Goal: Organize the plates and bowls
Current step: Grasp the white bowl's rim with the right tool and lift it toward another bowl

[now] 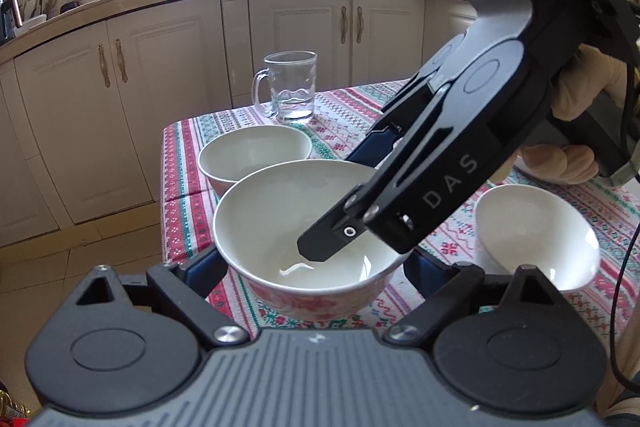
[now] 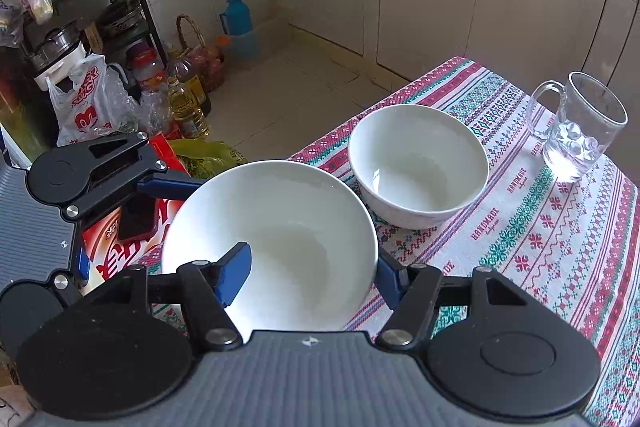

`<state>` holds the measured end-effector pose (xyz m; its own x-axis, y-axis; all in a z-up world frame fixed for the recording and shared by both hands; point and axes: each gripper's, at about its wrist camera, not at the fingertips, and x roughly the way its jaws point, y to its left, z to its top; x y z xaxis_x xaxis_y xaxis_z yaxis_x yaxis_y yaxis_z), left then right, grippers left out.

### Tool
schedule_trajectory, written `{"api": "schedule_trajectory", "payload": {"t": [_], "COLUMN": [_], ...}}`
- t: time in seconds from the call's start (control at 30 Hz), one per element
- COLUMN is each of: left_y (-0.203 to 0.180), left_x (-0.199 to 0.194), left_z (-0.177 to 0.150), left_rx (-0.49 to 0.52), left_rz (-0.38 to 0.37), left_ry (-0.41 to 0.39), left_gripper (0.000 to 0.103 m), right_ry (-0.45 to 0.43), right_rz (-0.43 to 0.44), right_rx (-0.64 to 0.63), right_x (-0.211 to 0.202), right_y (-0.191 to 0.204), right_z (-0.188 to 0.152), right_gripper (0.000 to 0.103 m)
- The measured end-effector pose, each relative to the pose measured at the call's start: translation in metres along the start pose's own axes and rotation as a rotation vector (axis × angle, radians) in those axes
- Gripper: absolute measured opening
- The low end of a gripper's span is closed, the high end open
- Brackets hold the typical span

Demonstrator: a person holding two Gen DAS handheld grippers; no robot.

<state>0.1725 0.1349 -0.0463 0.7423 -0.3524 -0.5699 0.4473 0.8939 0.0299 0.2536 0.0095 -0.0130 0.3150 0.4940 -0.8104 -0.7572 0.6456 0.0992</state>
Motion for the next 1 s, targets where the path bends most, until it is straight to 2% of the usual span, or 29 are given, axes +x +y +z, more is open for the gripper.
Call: {"api": "schedule_trajectory", "payload": {"t": [0.53, 1.0], "left_y": [-0.046, -0.095], "left_x": [-0.026, -0.024], "left_z": [0.012, 0.019], "left_rx": [0.058, 0.111], "left_rz": [-0.069, -0.156], "left_ry": [0.005, 0.013], "left_gripper": [0.094, 0.094], "right_ry": [-0.062, -0.097], "right_rz": [-0.032, -0.084], "right_rx": [0.015, 0.097], "right_x": [-0.067, -0.111], "right_y": [0.013, 0.004], "right_z": [-0.039, -0.088], "right_gripper": [0.071, 0.071]}}
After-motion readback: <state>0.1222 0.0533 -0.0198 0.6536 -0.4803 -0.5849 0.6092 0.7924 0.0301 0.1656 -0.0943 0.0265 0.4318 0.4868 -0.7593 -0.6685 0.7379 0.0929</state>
